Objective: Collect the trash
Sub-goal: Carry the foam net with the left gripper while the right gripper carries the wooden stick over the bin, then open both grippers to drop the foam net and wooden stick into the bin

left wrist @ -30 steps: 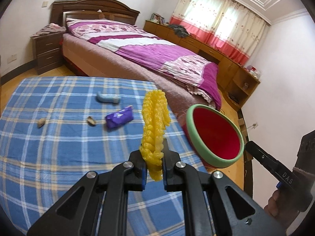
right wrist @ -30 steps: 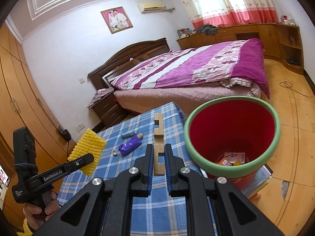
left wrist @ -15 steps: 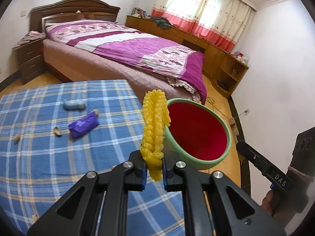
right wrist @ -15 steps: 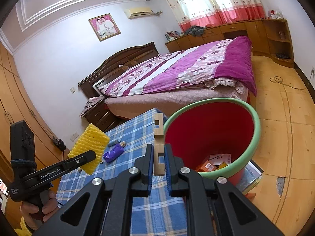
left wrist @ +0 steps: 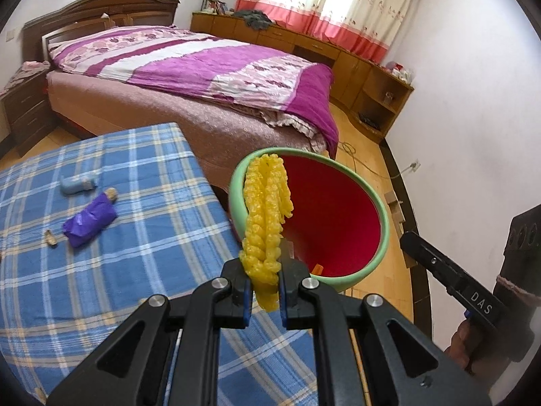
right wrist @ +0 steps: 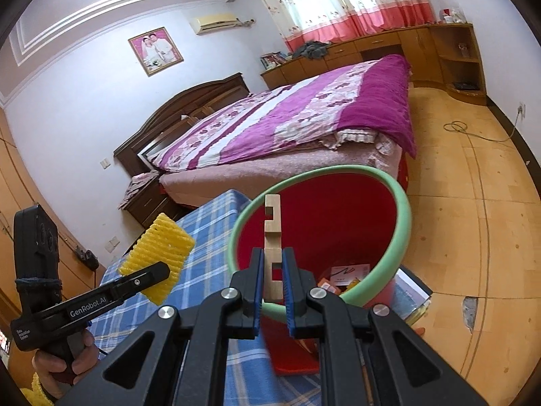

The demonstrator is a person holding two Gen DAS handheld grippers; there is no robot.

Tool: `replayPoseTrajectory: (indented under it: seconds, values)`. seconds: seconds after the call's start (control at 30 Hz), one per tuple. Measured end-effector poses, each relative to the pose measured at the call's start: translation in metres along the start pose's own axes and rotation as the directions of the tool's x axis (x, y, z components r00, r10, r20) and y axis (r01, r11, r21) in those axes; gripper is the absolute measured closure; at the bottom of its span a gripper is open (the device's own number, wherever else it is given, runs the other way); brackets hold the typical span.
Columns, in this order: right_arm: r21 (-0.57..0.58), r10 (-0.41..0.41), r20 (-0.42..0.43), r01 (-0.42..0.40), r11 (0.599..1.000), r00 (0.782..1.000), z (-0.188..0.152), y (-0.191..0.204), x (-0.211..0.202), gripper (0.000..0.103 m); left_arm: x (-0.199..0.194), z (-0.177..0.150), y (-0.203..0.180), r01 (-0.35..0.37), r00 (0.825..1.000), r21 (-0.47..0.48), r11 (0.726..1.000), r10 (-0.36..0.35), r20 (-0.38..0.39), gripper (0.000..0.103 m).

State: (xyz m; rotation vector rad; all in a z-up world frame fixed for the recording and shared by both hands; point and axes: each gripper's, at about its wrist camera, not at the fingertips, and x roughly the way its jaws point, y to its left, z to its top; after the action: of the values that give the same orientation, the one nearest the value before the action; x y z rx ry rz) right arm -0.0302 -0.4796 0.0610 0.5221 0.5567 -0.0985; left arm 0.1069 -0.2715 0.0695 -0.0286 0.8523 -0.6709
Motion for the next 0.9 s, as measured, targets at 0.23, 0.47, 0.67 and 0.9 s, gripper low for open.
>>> replayPoseTrajectory:
  seconds: [0.23,0.47,0.67,0.9]
  values:
    - [0.020,-0.023,-0.025,0.023,1.000,0.999,0.002,-0.015,0.014,0.090,0.030,0.005,-0.013,0.017,0.999,0.031,0.999,-0.015,-0.046,0.092]
    - [0.054,-0.039,-0.050,0.042,0.998,0.998,0.005,-0.031,0.032,0.090,0.057,0.007,-0.021,0.006,0.996,0.057,0.998,-0.001,-0.092,0.092]
    - [0.053,-0.067,-0.074,0.071,0.996,0.995,0.007,-0.036,0.046,0.090,0.071,0.007,-0.025,0.006,0.994,0.091,0.996,0.004,-0.108,0.092]
    - [0.077,-0.069,-0.082,0.075,0.994,0.994,0.006,-0.041,0.052,0.088,0.077,0.005,-0.031,0.008,0.993,0.124,0.992,0.007,-0.121,0.078]
